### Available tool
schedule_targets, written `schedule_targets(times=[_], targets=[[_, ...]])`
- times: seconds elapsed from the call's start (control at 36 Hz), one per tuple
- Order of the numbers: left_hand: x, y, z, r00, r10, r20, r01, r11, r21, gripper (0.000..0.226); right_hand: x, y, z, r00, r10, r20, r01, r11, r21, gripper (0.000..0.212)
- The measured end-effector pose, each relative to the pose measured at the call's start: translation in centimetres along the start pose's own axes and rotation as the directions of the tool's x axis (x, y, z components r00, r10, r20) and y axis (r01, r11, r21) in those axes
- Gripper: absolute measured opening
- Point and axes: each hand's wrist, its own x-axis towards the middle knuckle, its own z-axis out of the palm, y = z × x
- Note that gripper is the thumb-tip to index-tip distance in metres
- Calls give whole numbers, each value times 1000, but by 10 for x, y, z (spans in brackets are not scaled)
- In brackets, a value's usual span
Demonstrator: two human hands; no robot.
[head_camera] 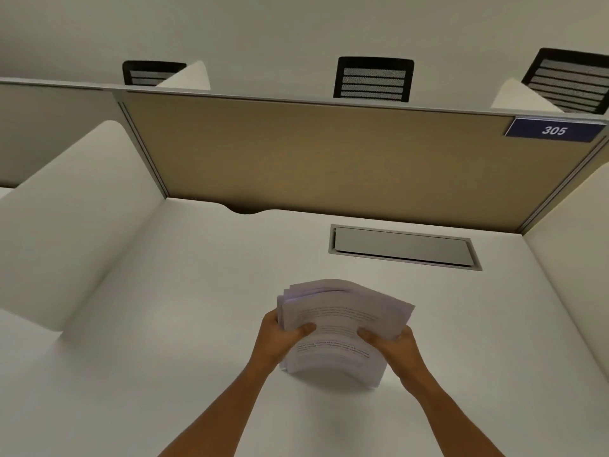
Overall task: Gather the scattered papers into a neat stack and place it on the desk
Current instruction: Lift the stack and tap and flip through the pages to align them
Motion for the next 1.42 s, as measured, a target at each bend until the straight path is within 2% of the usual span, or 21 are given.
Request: schedule_targets(times=[0.08, 0.22, 0.28, 0.39, 0.5, 0.58, 0.69, 0.81, 0.86, 0.94, 1.03, 1.17, 1.31, 1.42], targets=[[-2, -2, 0, 1000, 24, -9, -24, 1000, -8, 45, 0, 6, -4, 999, 29, -21, -29, 999, -14, 53], [1, 7, 5, 997, 64, -52, -64, 998, -7, 37, 2, 0, -5, 996, -8, -92, 9, 1000, 14, 17], [1, 11, 9, 994, 89, -55, -90, 996, -12, 33, 2, -4, -3, 997, -19, -79, 21, 1000, 22, 13], [1, 16, 13, 990, 128, -61, -131, 990, -48, 44, -4, -9, -3, 995, -55, -79, 60, 997, 55, 19], [0, 9, 7, 992, 100, -83, -106, 992, -69, 49, -8, 0, -8, 997, -30, -64, 33, 999, 39, 33], [0, 3, 6, 995, 63, -78, -69, 995, -75, 47, -8, 4, -7, 998, -16, -53, 17, 1000, 20, 30], [1, 1, 9, 998, 22, -56, -25, 999, -48, 34, -7, 5, 0, 998, -22, -57, 22, 1000, 0, 17], [3, 7, 10, 997, 31, -73, -36, 997, -69, 31, -7, 1, 0, 994, -64, -85, 65, 998, 14, 24], [4, 11, 6, 996, 61, -60, -65, 996, -60, 35, -7, -3, -3, 993, -78, -94, 80, 996, 24, 21], [4, 13, 0, 991, 127, -31, -128, 990, -50, 42, -6, -5, -10, 992, -89, -90, 92, 996, 24, 29], [5, 12, -4, 991, 127, -41, -129, 991, -45, 36, -4, -3, -14, 993, -92, -76, 94, 995, 30, 36], [8, 11, 2, 999, 30, -12, -31, 999, -24, 23, -2, -2, -9, 995, -46, -91, 47, 999, 14, 25], [9, 16, 11, 998, 46, -32, -48, 997, -65, 18, 2, -7, -8, 992, -47, -118, 51, 998, 28, 20], [11, 14, 9, 997, 74, 22, -73, 997, -40, 41, 1, -7, -16, 993, -46, -108, 50, 998, 39, 24]])
